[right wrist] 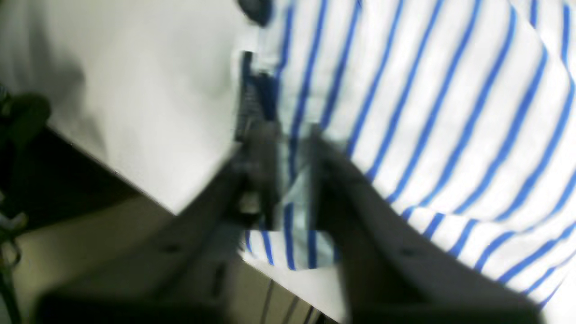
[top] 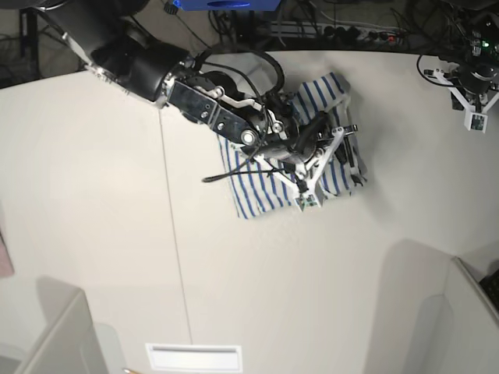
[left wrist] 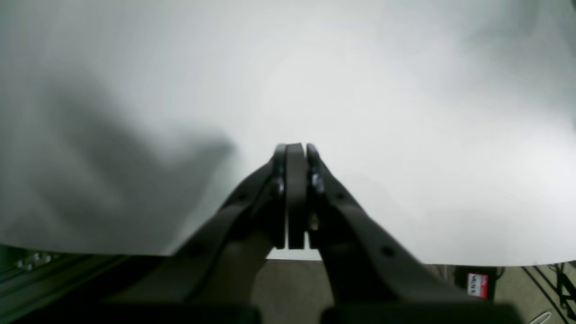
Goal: Fold the T-shirt properly
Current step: 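Release the right gripper and grasp the stack's edge with the left gripper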
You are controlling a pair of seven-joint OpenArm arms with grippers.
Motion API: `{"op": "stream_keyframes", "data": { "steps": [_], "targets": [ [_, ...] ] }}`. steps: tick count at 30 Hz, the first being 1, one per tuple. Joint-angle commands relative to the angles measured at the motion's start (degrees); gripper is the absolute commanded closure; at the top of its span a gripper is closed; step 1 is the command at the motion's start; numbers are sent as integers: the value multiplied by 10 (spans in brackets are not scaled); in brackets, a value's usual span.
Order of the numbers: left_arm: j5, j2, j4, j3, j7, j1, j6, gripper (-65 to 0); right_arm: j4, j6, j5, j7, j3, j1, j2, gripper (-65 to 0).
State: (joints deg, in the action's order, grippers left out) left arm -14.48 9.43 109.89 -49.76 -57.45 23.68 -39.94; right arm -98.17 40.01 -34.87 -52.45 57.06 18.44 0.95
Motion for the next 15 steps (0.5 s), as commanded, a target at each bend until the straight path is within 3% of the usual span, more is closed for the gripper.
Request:
{"op": "stream_keyframes", "data": {
  "steps": [1,7,9,13,14,15],
  "targets": [
    [-2,-1,11,-3,7,-1,-1,0,-15,0,21,9,-16,-1,0,0],
    [-3,-62,16,-3,6,-25,-1,0,-71,0,150,15,-102,-91,41,0],
    [-10,-85,16,-3,6,-39,-1,0,-88,0,171,15,-139,-111,54,0],
    [-81,-110,15,-3,-1,-54,-1,0,-108,0,177,15,-226,-148,74,0],
    [-105,-114,15,-3,-25,-59,-1,-16,-108,0,176,15,-241,-155,80,0],
    [-129,-116,15,-4,-60,-71,-1,-118,-108,0,176,15,-255,-161,85,0]
  ]
}}
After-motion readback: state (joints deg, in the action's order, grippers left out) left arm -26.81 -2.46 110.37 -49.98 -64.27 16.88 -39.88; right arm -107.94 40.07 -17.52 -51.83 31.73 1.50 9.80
